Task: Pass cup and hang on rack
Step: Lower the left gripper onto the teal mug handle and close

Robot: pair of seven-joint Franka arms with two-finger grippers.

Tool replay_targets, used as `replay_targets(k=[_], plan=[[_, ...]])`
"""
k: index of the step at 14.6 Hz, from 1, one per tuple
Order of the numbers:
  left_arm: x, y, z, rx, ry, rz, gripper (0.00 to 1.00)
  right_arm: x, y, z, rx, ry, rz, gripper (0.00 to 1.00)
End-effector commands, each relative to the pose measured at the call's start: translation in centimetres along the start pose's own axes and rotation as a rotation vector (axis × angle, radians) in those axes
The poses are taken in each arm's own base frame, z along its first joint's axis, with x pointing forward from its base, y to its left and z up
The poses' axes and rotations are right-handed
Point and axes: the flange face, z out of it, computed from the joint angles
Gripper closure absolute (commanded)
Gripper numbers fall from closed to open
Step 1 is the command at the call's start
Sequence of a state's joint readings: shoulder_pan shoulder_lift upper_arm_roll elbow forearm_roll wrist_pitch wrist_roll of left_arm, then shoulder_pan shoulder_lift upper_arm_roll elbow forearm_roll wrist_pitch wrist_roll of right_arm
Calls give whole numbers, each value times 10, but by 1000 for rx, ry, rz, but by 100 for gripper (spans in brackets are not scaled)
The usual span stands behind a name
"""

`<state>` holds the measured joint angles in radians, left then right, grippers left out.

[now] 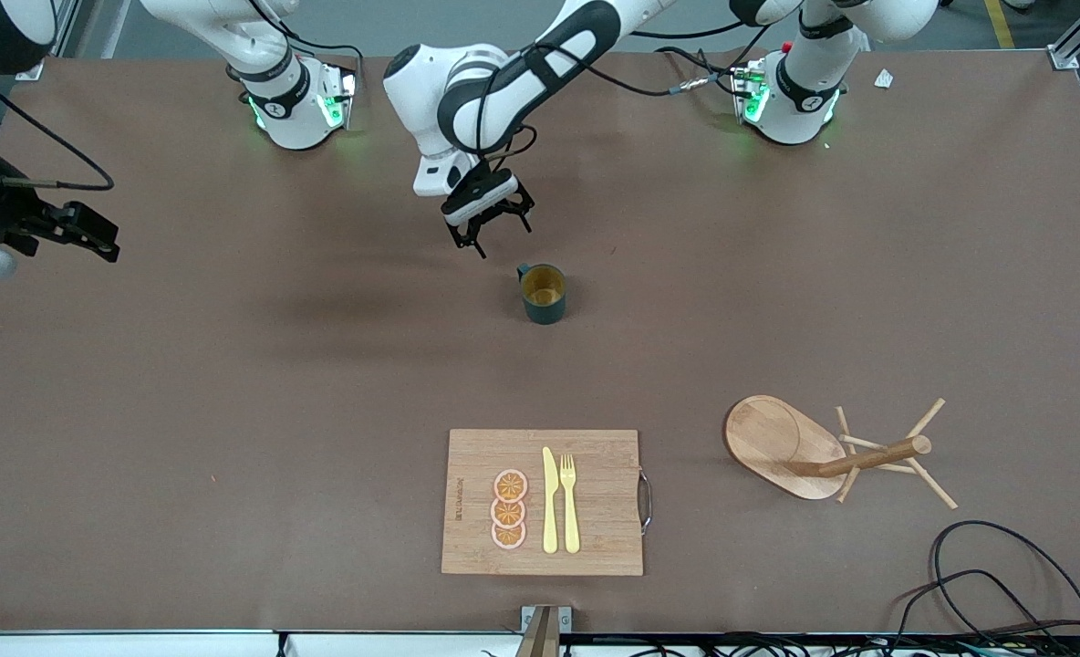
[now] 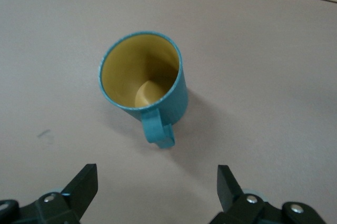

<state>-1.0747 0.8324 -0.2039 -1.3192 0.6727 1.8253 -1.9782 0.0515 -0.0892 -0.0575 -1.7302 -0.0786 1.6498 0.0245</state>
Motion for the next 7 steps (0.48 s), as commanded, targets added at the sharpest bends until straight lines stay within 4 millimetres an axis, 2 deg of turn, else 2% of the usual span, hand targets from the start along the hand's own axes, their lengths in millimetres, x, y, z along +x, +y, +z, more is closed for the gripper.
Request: replay_targets(k=[1,4,7], plan=[[-12,10,18,-14,51,-91,3,-14,6,-6,26,35,-82,0],[-20,9,27,-7,65,-147,15,-18,5,-11,37,47,-93,0],[-11,10,39,-4,106,-177,17,-26,7,-4,66,61,-129,0]])
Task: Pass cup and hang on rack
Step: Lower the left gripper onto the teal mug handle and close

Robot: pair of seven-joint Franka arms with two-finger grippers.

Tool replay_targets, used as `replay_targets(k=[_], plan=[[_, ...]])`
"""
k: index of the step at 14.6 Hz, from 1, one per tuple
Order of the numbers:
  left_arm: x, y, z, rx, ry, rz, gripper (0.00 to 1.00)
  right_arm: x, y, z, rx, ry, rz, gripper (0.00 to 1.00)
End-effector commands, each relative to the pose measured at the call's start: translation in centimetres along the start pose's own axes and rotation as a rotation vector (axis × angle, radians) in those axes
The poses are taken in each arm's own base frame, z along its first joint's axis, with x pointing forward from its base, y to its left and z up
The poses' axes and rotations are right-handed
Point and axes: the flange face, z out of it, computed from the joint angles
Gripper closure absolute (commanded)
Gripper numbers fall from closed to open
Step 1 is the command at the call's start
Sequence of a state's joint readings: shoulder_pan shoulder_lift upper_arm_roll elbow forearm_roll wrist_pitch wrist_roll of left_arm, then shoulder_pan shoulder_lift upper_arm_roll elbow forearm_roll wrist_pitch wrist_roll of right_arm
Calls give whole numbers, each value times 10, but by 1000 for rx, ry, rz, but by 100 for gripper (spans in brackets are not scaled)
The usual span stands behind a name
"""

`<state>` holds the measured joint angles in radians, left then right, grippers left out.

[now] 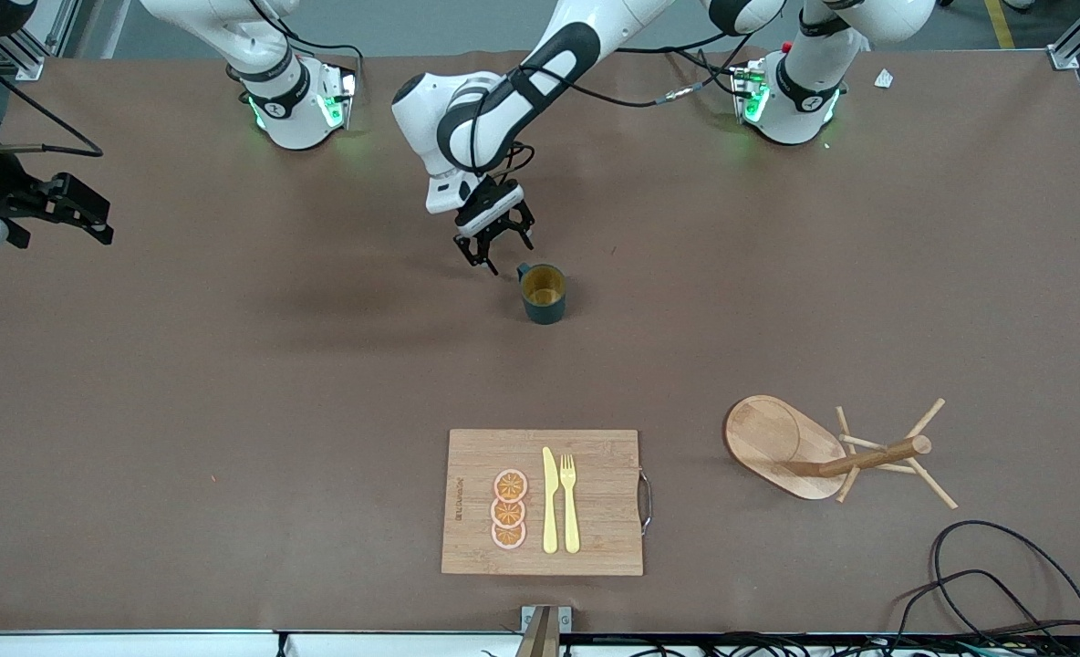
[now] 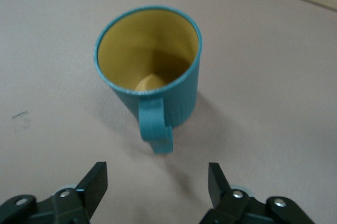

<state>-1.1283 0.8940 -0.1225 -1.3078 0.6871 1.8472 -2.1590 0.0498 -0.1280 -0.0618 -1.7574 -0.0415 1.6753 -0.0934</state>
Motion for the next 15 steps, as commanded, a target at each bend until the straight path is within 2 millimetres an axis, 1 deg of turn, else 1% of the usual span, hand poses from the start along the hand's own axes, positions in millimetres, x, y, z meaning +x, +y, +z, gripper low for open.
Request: replay_targets(k=[1,3,5,7,9,12,14,15], plan=[[6,8,4,-22,49,-19,20,-25,4,8,26,43,-21,0],[10,10,7,-26,56,-20,27,-36,2,15,29,60,-23,0],[12,11,15,-19,67,-3,29,-35,3,14,30,60,-19,0],[14,12,18,-16,70,11,36,-36,3,13,31,58,-13,0],[12,11,19,-16,68,15,49,-36,1,12,32,55,7,0],[13,11,20,-14,69,15,76,-37,0,6,35,37,83,0],[18,12,19,-13,67,24,99,-38,-2,-1,35,32,87,0],[21,13,16,-16,66,21,100,-38,-1,-3,35,38,87,0]])
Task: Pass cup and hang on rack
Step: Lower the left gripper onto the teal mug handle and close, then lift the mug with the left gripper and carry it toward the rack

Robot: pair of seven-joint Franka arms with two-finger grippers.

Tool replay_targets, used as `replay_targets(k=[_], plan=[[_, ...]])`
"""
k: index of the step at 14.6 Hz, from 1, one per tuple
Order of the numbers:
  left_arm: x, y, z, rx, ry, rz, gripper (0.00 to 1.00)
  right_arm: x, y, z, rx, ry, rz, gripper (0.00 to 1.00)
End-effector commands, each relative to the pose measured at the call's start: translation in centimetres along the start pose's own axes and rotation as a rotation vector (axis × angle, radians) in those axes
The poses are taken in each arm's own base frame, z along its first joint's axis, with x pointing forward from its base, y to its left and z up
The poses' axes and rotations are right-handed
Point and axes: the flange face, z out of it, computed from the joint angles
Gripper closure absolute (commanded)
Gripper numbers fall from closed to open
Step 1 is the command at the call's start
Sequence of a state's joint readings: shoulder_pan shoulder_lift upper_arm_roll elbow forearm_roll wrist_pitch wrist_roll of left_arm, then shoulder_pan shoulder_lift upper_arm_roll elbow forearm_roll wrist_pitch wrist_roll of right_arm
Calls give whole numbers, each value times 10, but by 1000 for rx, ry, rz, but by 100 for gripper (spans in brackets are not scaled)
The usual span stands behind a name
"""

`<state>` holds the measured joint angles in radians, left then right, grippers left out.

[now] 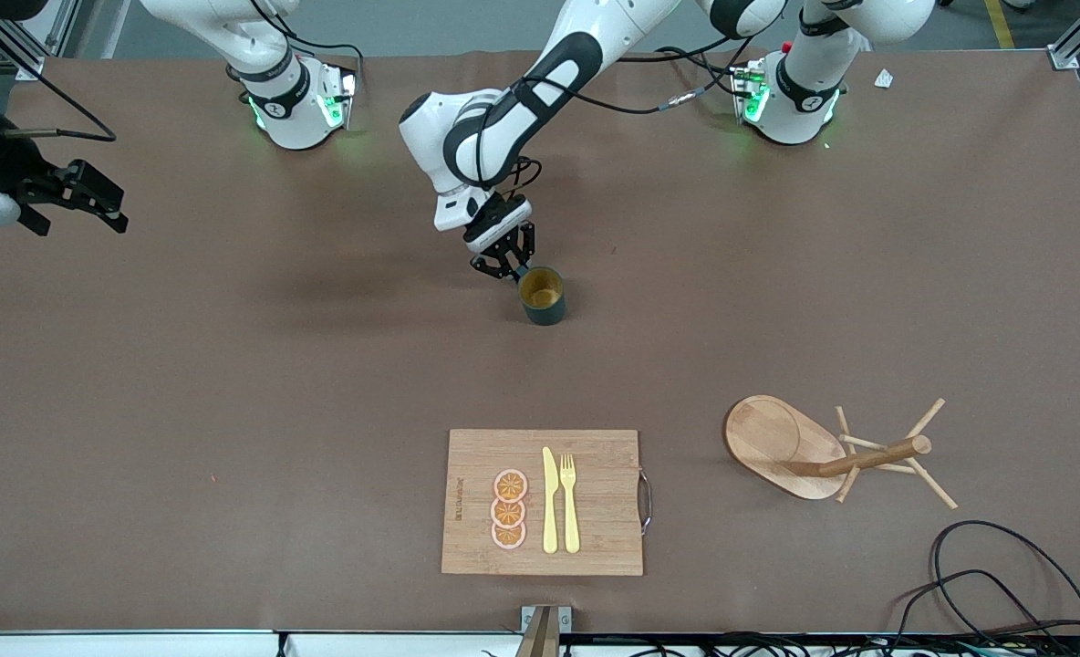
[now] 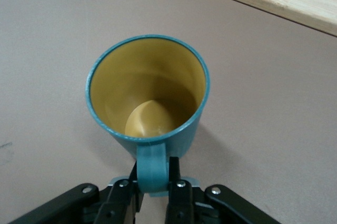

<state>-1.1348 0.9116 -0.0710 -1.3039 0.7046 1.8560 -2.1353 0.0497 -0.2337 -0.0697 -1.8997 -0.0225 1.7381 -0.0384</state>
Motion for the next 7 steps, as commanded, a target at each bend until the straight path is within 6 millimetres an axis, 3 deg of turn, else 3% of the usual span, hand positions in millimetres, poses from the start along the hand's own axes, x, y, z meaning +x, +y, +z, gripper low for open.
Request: replay_targets(k=[1,4,7], plan=[[11,7,-8,-22,17,13,100,-6,0,-15,9,17,22,0],[64,15,-29,-28,-21,-6,100,-4,0,-24,9,20,28,0],[141,18,-58,-39,-112,-54,100,-2,1,-30,7,14,30,0]])
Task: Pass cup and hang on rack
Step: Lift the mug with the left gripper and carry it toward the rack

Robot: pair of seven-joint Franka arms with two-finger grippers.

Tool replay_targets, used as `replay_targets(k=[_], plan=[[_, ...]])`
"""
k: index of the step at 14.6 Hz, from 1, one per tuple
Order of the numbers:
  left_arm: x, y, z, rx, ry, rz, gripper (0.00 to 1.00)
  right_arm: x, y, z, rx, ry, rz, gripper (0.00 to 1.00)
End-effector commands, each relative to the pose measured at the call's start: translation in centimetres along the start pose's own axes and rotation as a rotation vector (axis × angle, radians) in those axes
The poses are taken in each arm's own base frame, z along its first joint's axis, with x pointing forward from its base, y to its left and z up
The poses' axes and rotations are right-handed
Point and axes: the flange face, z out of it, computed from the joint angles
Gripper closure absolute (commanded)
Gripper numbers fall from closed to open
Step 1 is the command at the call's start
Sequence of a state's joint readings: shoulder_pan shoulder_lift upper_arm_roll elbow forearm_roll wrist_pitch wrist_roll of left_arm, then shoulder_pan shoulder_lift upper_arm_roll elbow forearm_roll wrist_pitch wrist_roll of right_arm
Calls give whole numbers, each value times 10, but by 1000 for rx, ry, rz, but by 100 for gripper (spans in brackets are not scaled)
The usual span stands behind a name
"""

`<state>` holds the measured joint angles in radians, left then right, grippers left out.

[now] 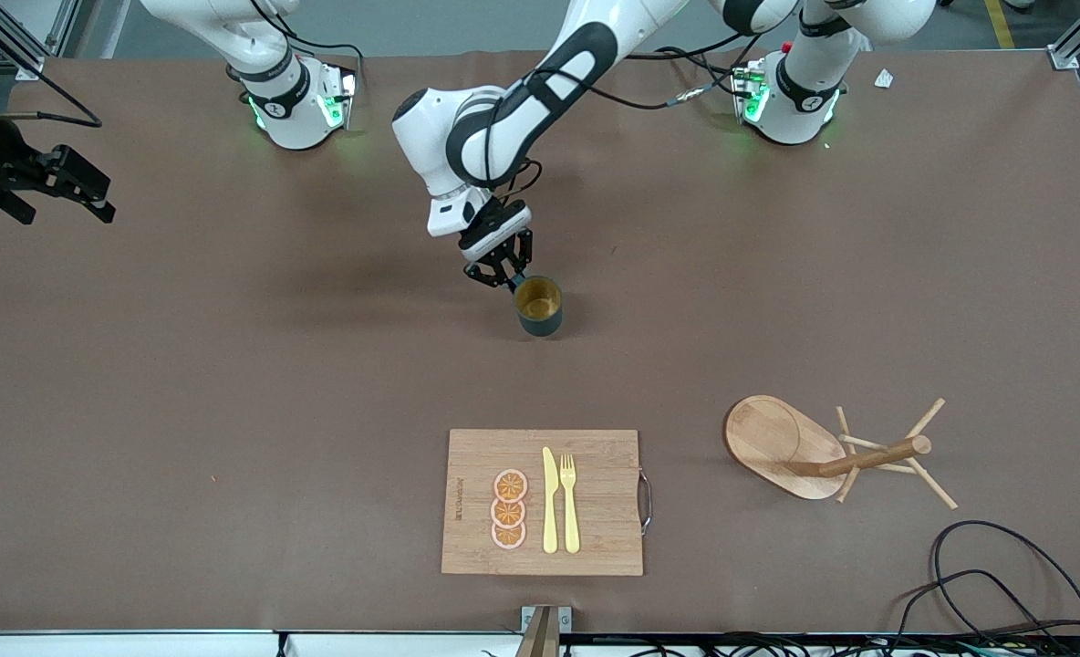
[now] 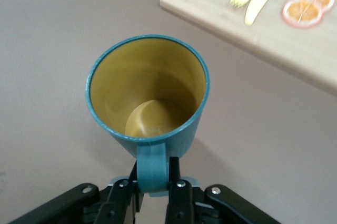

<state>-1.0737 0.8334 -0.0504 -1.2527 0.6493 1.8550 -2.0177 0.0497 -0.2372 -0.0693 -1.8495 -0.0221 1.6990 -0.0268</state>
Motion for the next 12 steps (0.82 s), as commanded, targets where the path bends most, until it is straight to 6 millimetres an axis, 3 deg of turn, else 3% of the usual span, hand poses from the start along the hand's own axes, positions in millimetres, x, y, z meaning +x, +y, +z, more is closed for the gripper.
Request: replay_targets(k=[1,6,12], plan=[[90,-1,-44,-17,-87,-35,100,0,1,-8,6,1,21,0],[253,-25,-94,-82,-313,-92,100,-5,1,-10,3,-38,120,0],[433,-87,-78,-181,-580,-218,100,0,28,-11,-5,-27,129,0]])
